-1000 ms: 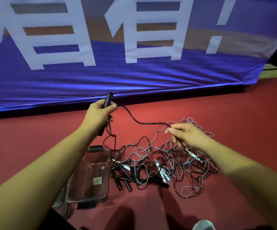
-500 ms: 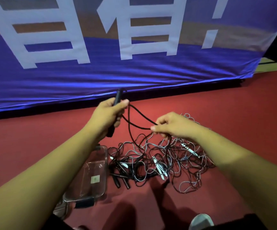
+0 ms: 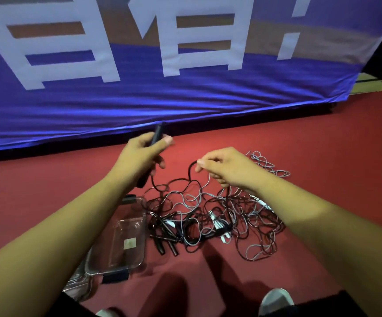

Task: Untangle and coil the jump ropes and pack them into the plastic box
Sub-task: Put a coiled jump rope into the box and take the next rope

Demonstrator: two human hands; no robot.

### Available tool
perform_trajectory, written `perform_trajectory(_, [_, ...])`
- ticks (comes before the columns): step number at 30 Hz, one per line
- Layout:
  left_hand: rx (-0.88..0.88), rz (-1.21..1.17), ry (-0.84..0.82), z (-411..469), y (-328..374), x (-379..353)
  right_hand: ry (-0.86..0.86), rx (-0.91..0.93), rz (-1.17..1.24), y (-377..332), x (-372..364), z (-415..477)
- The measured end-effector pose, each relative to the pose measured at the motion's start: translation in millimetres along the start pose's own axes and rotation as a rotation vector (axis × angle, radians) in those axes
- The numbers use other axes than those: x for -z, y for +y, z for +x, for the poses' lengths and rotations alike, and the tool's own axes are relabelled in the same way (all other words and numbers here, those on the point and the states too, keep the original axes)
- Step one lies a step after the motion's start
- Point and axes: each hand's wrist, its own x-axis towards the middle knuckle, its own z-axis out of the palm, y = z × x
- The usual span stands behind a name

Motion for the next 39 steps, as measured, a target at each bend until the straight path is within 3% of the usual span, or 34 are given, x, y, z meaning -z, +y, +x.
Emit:
perform_trajectory(2, [0.064, -0.004, -0.244, -9.7, 3.1, -11.8, 0.019, 0.049, 0.1, -13.2, -2.7, 0.7])
perform_trajectory(4, [0.07, -0.037, -0.334, -12.8, 3.1, -19.6, 0.042, 0.058, 0.181, -19.1, 0.6, 2.3])
perform_trajectory(7, [0.039, -0.212, -0.138, -5.9, 6.2, -20.9, 0.017, 0.015, 0.117, -4.4, 9.5, 2.9])
perform_trajectory(11, [0.055, -0.446, 0.011, 4.8, 7.8, -5.5, -0.179, -0.333, -0.171, 46.5, 13.3, -7.7])
perform_trajectory(13, [0.062, -0.395, 0.073, 7.4, 1.3, 7.6, -0.191, -0.457, -0.194, 60.2, 9.6, -12.8])
perform_trajectory(17, [0.066, 0.036, 0.198, 11.2, -20.0, 24.7, -0.028, -0.41, 0.14, 50.5, 3.0, -5.0])
perform_trajectory(19, [0.1, 0.081, 0.212, 10.2, -24.0, 21.7, 0.063, -0.361, 0.398, 35.4, -1.7, 1.0])
perform_trajectory(24, [0.34, -0.329, -0.177, -20.0, -16.3, -24.2, 0.196, -0.406, 1.111, 0.5, -12.5, 8.6])
perform_trajectory(29, [0.518, -0.494, -0.565, -43.5, -19.1, -48.4, 0.289, -0.412, 1.331, -12.9, -15.2, 11.7])
perform_trajectory(31, [0.503, -0.453, -0.609, -44.8, -19.5, -51.1, 0.38, -0.412, 1.256, -12.3, -16.0, 12.7])
perform_trajectory(33, [0.456, -0.417, -0.639, -43.8, -19.7, -51.8, 0.497, -0.393, 0.97, -7.1, -15.4, 14.0])
perform_trajectory(36, [0.431, -0.467, -0.694, -42.8, -19.0, -51.4, 0.534, -0.298, 0.046, 5.7, -10.3, 11.4])
perform_trajectory(37, [0.423, -0.474, -0.704, -42.9, -18.4, -51.3, 0.508, -0.26, -0.15, 11.1, -8.3, 12.4])
perform_trajectory(39, [0.401, -0.469, -0.721, -43.2, -16.6, -51.4, 0.415, -0.159, -0.152, 13.5, -4.9, 10.4])
